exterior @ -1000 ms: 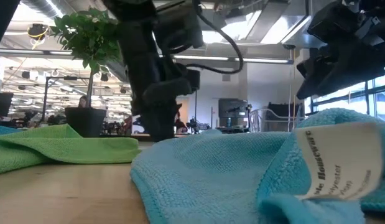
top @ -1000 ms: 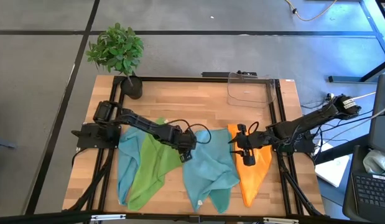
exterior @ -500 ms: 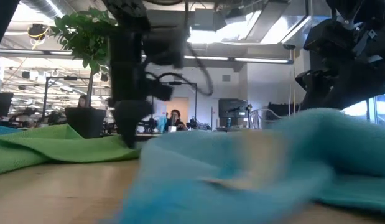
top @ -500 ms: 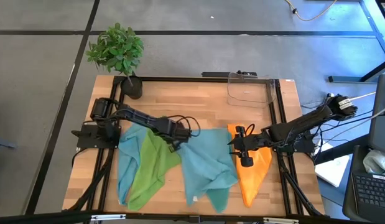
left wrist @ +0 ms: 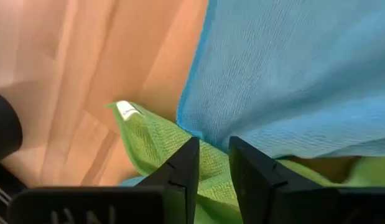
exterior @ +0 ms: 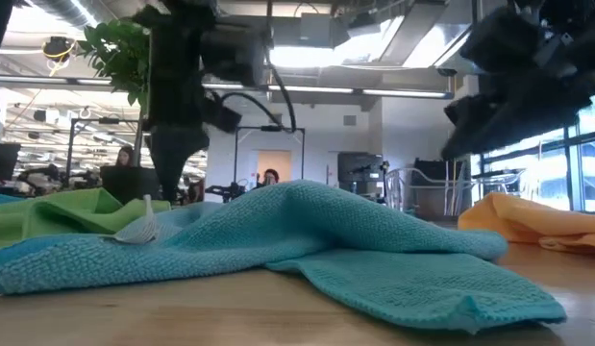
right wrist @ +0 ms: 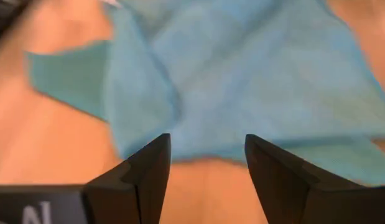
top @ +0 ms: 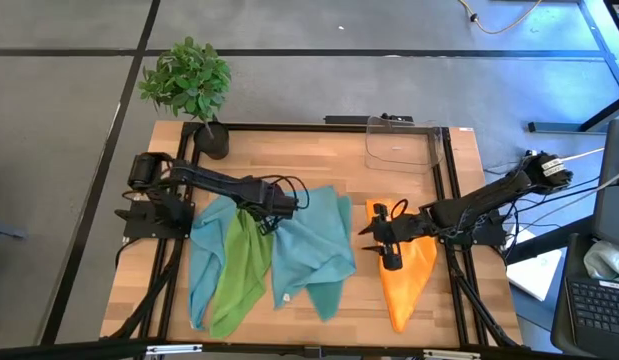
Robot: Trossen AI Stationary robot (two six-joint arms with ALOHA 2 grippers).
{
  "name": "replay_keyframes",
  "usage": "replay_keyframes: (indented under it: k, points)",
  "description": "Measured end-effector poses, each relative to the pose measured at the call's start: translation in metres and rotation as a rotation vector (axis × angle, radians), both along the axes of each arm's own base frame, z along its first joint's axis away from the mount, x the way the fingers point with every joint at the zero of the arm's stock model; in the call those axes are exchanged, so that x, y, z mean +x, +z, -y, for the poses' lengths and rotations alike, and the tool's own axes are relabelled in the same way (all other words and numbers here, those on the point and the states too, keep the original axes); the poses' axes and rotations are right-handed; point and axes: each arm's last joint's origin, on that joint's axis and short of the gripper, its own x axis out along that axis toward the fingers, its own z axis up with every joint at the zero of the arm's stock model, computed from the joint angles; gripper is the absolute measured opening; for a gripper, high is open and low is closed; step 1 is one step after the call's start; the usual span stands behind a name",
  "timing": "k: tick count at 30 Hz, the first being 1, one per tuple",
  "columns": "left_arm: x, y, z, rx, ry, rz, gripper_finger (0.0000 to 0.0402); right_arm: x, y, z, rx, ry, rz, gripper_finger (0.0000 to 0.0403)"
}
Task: Fold microfiber towels
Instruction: Fold the right light blue microfiber towel
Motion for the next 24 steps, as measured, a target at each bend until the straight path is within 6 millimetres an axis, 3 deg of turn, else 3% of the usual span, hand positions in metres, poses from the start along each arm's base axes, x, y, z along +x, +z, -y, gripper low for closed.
replay_keyframes:
  k: [4, 9, 16, 24]
  points:
    - [0.004, 0.03, 0.012, -0.003, -0.016, 0.152, 0.008, 0.011, -0.005, -0.014, 0.031, 0.138, 0.069, 0.0209]
    - [0.012, 0.057, 0.047, -0.078, -0.119, 0.419, 0.008, 0.022, -0.027, -0.018, 0.008, 0.122, 0.04, 0.0209]
    - [0.011, 0.06, 0.102, -0.165, -0.195, 0.549, 0.008, 0.051, -0.036, -0.023, -0.018, 0.111, 0.004, 0.0209]
    - [-0.002, 0.055, 0.142, -0.122, -0.175, 0.594, 0.008, 0.081, -0.051, -0.032, -0.2, 0.134, -0.167, 0.0209]
